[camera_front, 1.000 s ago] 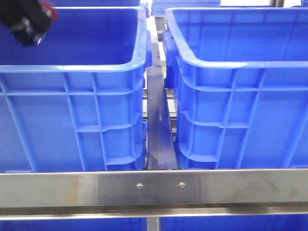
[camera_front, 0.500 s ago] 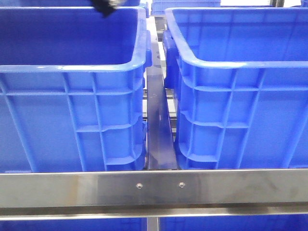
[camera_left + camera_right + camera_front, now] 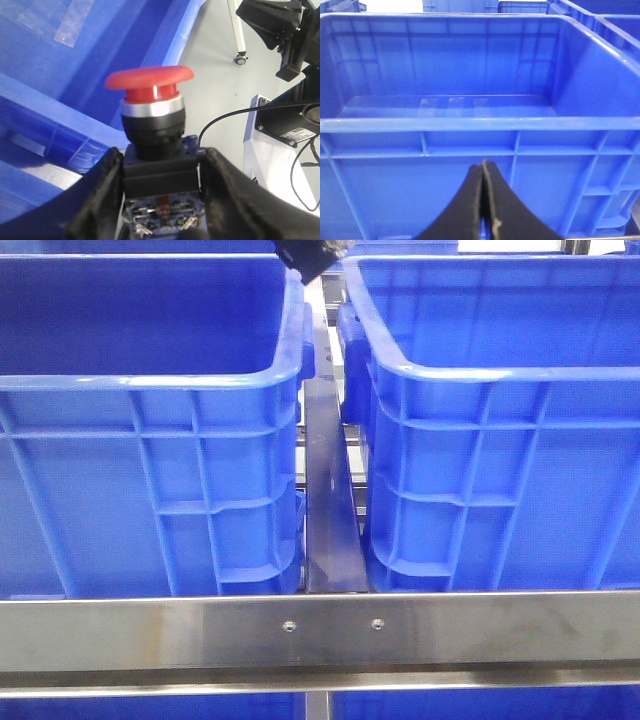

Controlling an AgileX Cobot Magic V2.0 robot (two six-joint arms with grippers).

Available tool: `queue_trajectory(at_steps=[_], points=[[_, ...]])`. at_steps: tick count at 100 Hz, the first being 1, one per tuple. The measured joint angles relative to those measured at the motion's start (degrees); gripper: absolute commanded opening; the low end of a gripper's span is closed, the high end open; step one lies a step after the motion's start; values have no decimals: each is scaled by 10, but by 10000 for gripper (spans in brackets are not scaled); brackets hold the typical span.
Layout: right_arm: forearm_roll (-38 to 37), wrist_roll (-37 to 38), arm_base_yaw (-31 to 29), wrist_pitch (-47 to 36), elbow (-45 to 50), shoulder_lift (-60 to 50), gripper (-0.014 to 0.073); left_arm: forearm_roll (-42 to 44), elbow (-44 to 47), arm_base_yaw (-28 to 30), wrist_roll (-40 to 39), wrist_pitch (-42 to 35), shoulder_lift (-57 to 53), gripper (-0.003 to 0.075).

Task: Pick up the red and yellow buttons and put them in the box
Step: 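Lift the red button toward the center and close the right gripper on it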

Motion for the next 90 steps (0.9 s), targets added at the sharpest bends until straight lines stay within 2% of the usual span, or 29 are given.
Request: queue_trajectory(at_steps=[12, 37, 57, 64, 69, 73, 86, 90], points=[[0, 0, 0, 10, -2, 0, -57, -1, 0, 0, 0, 0, 0, 187], [0, 0, 0, 177, -115, 7, -57, -1, 0, 0, 0, 0, 0, 187], [3, 0, 0, 282, -207, 83, -57, -1, 0, 0, 0, 0, 0, 187], [3, 0, 0, 297, -233, 113, -29, -1, 0, 0, 0, 0, 0, 187], [4, 0, 0, 304, -253, 133, 31, -1, 0, 0, 0, 0, 1, 187], [9, 0, 0, 310, -265, 150, 118, -1, 0, 0, 0, 0, 1, 187], [31, 0, 0, 332, -314, 200, 505, -1, 0, 0, 0, 0, 1, 187], [38, 0, 0, 337, -327, 216, 585, -1, 0, 0, 0, 0, 1, 187]])
